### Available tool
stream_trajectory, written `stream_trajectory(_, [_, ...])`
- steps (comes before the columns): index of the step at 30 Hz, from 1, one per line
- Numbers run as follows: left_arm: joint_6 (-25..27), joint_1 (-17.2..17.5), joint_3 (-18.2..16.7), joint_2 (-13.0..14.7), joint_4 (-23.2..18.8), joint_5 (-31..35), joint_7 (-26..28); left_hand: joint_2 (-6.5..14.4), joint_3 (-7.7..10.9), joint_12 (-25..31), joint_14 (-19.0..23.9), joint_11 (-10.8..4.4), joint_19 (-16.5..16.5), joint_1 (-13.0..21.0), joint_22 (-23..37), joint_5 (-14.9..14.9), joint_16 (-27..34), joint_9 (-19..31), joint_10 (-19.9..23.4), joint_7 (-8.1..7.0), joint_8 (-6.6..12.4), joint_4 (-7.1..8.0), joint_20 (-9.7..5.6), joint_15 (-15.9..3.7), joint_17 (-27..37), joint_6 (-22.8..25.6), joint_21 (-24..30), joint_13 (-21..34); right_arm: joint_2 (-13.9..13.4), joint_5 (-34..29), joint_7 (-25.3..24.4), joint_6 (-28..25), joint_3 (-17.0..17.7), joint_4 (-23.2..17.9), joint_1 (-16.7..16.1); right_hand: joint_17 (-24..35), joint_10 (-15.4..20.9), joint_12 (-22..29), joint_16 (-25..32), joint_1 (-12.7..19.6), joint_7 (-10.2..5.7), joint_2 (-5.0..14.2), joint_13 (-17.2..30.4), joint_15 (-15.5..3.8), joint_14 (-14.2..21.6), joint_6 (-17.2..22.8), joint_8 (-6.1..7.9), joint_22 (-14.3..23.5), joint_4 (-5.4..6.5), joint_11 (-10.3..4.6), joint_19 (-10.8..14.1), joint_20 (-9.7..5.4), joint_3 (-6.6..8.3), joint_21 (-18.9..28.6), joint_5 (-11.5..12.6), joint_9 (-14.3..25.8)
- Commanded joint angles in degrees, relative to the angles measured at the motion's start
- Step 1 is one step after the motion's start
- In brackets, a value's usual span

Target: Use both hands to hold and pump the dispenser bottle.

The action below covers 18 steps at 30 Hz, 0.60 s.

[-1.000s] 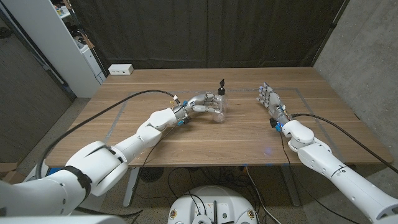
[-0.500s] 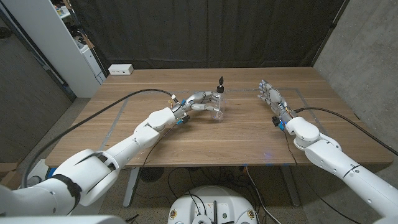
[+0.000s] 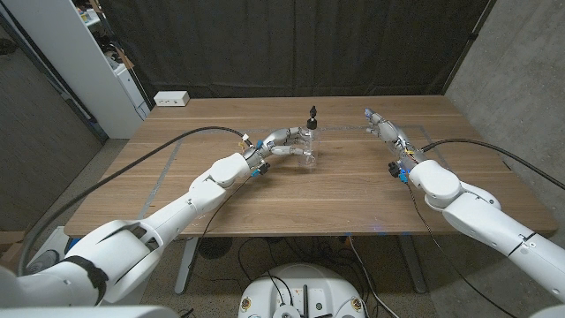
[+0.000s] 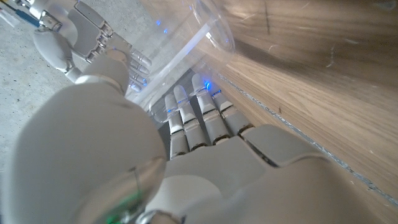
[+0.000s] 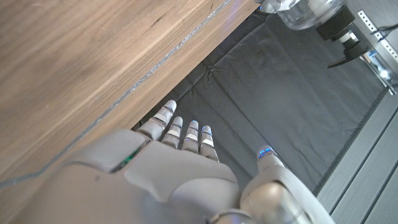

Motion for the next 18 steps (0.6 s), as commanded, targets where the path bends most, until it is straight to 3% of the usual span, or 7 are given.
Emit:
stream_trajectory(1, [2.0,0.9,-0.1,-0.1,-2.2,1.0,2.9,3.1,-0.44,0.5,1.7,0.16,0.5,3.1,0.1,0.2,0.6,0.4,0.4,0.23,0.45,0.1,-2.03,-10.66,2.4,0.1,0.3,0.4,-5.3,-6.3,-0.6,-9.8,0.5,-10.5,-0.8,0.0,0.8,0.4,0.4,0.0,0.1,2.36,0.1,-0.26,0.3,0.6,0.14,0.3,-0.31,0.19,0.2,-0.5,-0.01,-0.2,0.5,0.2])
stream_trajectory(18, [5.1,1.1,0.6,-1.2,-3.4,1.5,5.0,4.5,-1.93,1.0,1.6,0.08,0.7,3.6,0.2,0.3,1.9,0.8,1.3,0.38,1.41,0.33,-1.83,-10.51,3.8,0.3,0.3,1.8,-8.6,-17.4,-2.2,-21.5,-0.7,-20.0,0.1,-0.3,1.2,0.4,0.5,0.2,-0.04,2.47,0.1,-1.06,0.6,0.3,-0.12,0.3,-0.49,-0.3,0.3,-1.48,0.12,-0.2,0.5,0.2])
